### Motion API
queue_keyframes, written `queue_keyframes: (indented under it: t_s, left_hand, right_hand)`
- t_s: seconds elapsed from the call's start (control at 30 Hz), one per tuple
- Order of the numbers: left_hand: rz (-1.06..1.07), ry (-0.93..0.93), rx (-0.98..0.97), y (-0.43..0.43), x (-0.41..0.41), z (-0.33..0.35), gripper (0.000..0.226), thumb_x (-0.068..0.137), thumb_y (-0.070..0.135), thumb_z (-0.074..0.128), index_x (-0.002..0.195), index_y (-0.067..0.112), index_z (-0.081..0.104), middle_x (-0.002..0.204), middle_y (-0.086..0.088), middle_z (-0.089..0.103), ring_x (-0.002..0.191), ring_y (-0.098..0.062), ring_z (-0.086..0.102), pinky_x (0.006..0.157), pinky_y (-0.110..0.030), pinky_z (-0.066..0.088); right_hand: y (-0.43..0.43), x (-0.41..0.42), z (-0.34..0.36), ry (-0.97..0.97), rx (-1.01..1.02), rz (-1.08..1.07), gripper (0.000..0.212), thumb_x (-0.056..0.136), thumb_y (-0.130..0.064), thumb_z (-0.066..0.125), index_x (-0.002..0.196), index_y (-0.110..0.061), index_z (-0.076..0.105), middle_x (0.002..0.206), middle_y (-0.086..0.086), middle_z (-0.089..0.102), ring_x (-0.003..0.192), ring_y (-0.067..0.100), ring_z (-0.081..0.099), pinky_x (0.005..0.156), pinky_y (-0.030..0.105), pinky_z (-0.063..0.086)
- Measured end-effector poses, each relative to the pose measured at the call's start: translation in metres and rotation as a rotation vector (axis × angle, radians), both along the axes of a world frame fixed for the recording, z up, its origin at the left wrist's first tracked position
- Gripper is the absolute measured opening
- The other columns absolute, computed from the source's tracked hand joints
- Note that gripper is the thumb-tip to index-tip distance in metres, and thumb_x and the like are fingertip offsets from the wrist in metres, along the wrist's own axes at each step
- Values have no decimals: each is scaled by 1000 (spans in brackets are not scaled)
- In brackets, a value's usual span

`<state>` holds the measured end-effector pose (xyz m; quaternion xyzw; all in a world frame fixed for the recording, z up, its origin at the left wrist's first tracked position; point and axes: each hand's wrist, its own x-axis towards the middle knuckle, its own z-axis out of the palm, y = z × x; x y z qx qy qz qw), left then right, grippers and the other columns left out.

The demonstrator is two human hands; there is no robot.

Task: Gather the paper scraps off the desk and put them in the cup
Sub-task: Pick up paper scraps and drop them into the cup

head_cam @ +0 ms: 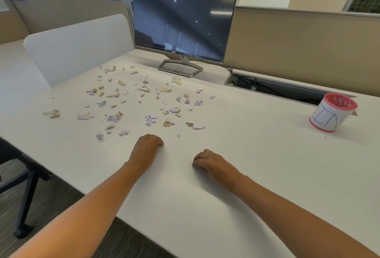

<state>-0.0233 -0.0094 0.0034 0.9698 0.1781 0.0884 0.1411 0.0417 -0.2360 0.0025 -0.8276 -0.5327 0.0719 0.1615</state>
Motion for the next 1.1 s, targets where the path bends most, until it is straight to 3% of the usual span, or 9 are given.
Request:
queue_keyframes:
  t_s: [0.13, 0.3, 0.37, 0.43, 0.5, 0.67, 0.77, 0.87, 1.1]
  left_hand:
    - [-3, -73, -70, -5, 8, 6, 24, 86, -2, 53, 100, 5, 70, 103, -11, 71, 102, -26, 61, 90, -28, 43]
    - [64, -87, -255, -14, 27, 14, 28, 81, 1, 64, 108, 7, 68, 98, -15, 71, 97, -27, 63, 89, -25, 42]
    - [86, -51, -299, -17, 37, 18, 35, 81, 2, 65, 115, 9, 65, 103, -15, 69, 101, -27, 62, 91, -25, 42]
    - [91, -17, -291, -19, 46, 20, 37, 81, 4, 66, 118, 8, 63, 109, -15, 68, 105, -26, 61, 93, -26, 42]
    - [92, 7, -275, -20, 52, 22, 36, 81, 6, 67, 117, 6, 64, 115, -14, 66, 110, -25, 59, 92, -25, 41]
    - [109, 53, -287, -26, 60, 24, 17, 79, -1, 64, 92, 8, 71, 103, -17, 65, 108, -25, 61, 60, -10, 39]
    - [110, 74, -265, -28, 63, 23, 22, 79, 0, 64, 100, 1, 71, 108, -17, 68, 102, -27, 63, 72, -19, 40]
    - [91, 80, -225, -28, 65, 22, 19, 78, -3, 60, 93, -2, 73, 91, -13, 71, 87, -24, 65, 67, -19, 40]
    - [-4, 100, 13, -41, 72, 23, 24, 83, -6, 49, 98, -1, 68, 104, -19, 66, 94, -34, 63, 83, -33, 51]
  right_hand:
    - [1, 6, -6, 54, 124, -122, 22, 88, -2, 49, 100, -4, 68, 107, 6, 66, 101, 22, 55, 85, 25, 44]
    - [-1, 13, -5, 525, 434, -627, 15, 79, -3, 62, 79, -14, 74, 76, -1, 67, 67, 9, 60, 58, -1, 42]
    - [-8, 18, -2, 707, 519, -764, 21, 79, -4, 63, 71, -21, 71, 73, -4, 67, 65, 8, 60, 63, 5, 48]
    - [-15, 22, 2, 889, 596, -818, 23, 81, -3, 63, 70, -22, 69, 77, -3, 67, 73, 12, 61, 78, 22, 53]
    - [-21, 24, 5, 985, 642, -809, 20, 83, -1, 62, 74, -18, 69, 81, 0, 67, 76, 13, 61, 80, 24, 53]
    - [-23, 25, 7, 1050, 674, -804, 19, 84, 2, 60, 77, -14, 70, 77, -2, 67, 71, 9, 61, 79, 17, 50]
    - [-23, 26, 5, 1051, 670, -801, 19, 84, 2, 60, 78, -14, 70, 78, -3, 67, 71, 8, 61, 77, 14, 50]
    - [-24, 27, 4, 1051, 661, -798, 20, 83, 1, 61, 77, -15, 70, 78, -2, 67, 71, 8, 62, 76, 14, 50]
    - [-28, 32, 3, 1040, 642, -807, 19, 83, 1, 61, 78, -15, 70, 82, 1, 67, 72, 9, 63, 77, 14, 51]
